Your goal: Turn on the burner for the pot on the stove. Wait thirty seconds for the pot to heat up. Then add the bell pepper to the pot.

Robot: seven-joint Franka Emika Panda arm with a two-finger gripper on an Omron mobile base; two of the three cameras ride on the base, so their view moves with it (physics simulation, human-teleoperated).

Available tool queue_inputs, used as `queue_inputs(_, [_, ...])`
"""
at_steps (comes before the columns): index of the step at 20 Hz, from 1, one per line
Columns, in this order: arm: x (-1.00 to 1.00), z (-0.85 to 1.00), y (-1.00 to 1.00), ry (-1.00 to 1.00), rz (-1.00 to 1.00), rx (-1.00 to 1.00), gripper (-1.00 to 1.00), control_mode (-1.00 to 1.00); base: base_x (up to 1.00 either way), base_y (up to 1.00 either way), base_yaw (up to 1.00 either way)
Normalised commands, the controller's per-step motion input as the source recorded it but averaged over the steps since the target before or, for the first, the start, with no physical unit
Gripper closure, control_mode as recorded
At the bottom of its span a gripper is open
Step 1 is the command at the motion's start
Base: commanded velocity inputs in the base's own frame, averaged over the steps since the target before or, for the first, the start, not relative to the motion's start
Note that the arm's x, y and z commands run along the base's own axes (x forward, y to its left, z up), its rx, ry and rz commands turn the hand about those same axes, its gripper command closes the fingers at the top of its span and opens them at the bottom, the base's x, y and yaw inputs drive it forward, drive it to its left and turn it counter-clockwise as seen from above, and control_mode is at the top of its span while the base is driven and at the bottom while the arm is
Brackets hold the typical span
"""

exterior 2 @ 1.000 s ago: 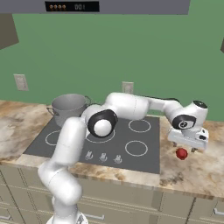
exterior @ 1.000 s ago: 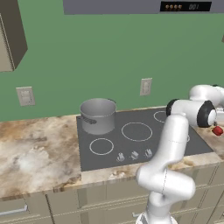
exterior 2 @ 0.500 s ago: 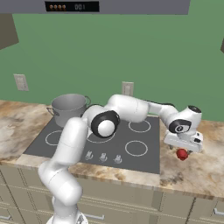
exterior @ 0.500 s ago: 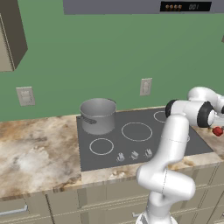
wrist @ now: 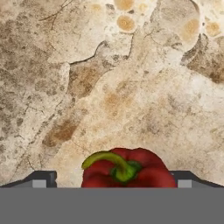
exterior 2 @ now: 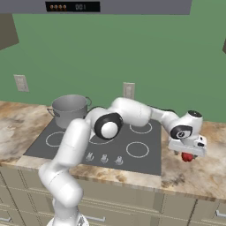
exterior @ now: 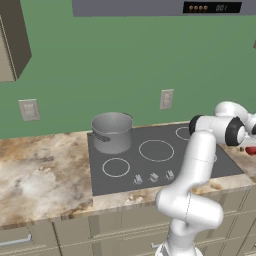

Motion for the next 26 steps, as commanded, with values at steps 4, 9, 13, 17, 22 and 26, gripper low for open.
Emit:
queue_inputs(4, [0.00, -0.34, 0.10, 0.00, 0.00, -0.06, 1.00, -1.00, 0.00, 0.00, 0.00])
queue_inputs(9, [-0.04, 0.20, 0.10, -0.11, 0.00, -0.04, 1.00, -1.00, 0.00, 0.00, 0.00])
queue_inputs(13, [-0.08, 1.00, 0.71, -0.30, 0.00, -0.01, 1.00, -1.00, 0.00, 0.00, 0.00])
queue_inputs(17, [0.00, 1.00, 1.00, -0.22, 0.00, -0.01, 1.00, -1.00, 0.00, 0.00, 0.00])
queue_inputs(22, [0.00, 1.00, 1.00, -0.08, 0.00, -0.05, 1.00, -1.00, 0.00, 0.00, 0.00])
queue_inputs(26, [0.00, 1.00, 1.00, 0.01, 0.00, -0.05, 1.00, -1.00, 0.00, 0.00, 0.00])
